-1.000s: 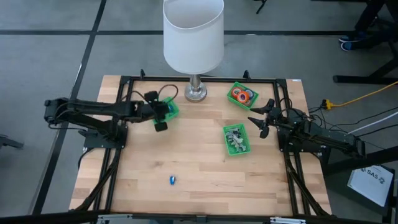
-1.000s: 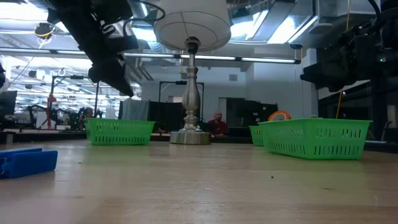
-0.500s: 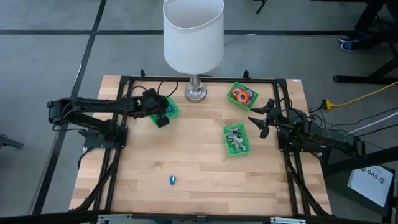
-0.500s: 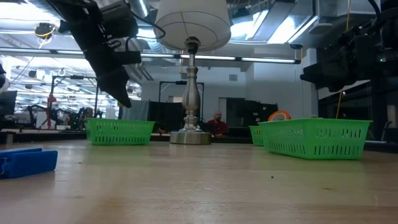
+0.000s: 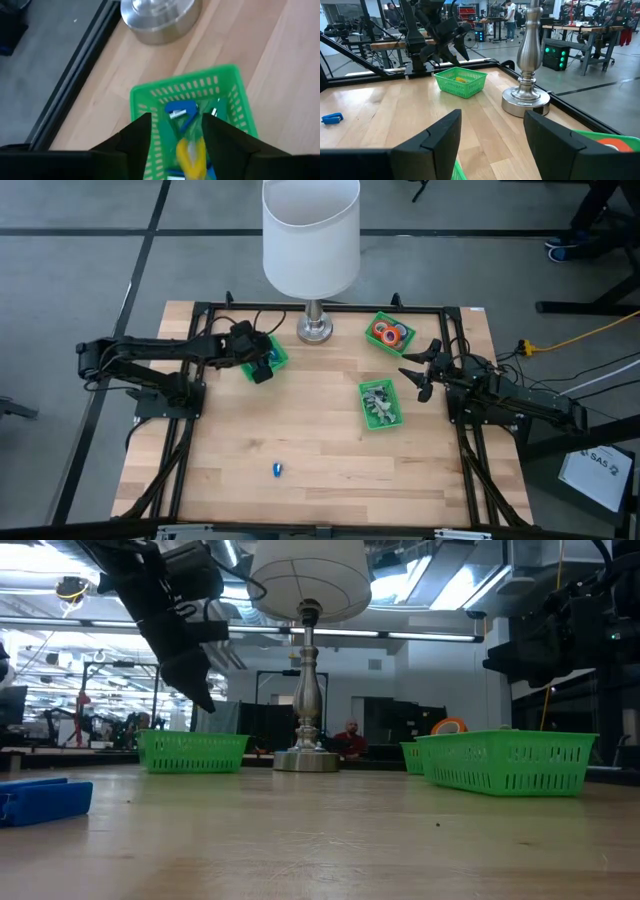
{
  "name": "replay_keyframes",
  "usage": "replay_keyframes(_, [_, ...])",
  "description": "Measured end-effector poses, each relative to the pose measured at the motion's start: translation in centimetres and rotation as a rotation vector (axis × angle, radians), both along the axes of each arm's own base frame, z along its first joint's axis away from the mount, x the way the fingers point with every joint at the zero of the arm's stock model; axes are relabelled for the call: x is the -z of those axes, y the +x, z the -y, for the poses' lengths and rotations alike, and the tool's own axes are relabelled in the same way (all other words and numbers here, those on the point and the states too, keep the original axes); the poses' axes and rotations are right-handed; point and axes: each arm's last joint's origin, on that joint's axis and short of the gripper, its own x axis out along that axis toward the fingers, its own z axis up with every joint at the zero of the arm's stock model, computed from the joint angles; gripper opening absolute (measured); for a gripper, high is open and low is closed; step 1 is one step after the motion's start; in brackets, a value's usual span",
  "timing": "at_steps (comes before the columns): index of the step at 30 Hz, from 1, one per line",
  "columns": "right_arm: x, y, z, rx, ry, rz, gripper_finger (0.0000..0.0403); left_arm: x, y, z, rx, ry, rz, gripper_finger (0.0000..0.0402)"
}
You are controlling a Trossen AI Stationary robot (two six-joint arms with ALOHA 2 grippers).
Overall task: Pick and place Stapler, Stapler remover, tape
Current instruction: Put the blue stapler into the left green bin
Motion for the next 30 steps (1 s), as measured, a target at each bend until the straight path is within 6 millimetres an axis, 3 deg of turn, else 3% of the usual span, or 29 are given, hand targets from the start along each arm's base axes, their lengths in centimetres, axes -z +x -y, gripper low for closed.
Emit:
replay_keyframes(9, [0.0, 0.0, 0.0, 0.000, 0.000, 0.000, 0.0220, -3.1, 1.3, -0.4, 0.012, 0.032, 0.094, 0.0198])
replay_keyframes(14, [0.0, 0.0, 0.0, 0.000, 0.000, 0.000, 0.0220, -4.4, 2.2, 0.6, 0.131, -0.017, 0.148, 0.0198])
replay_keyframes(21, [0.0, 0.0, 0.0, 0.000, 0.000, 0.000, 0.0220, -4.4, 3.2, 5.1, 0.454, -0.192, 0.185, 0.0198])
replay_keyframes(26, [0.0, 0.0, 0.0, 0.000, 0.000, 0.000, 0.0220, -4.4, 3.3, 9.1, 0.608, -0.230, 0.178, 0.0198])
replay_keyframes(30, [0.0, 0.0, 0.0, 0.000, 0.000, 0.000, 0.0220, -4.4, 2.9, 12.3, 0.825, -0.202, 0.140, 0.0198])
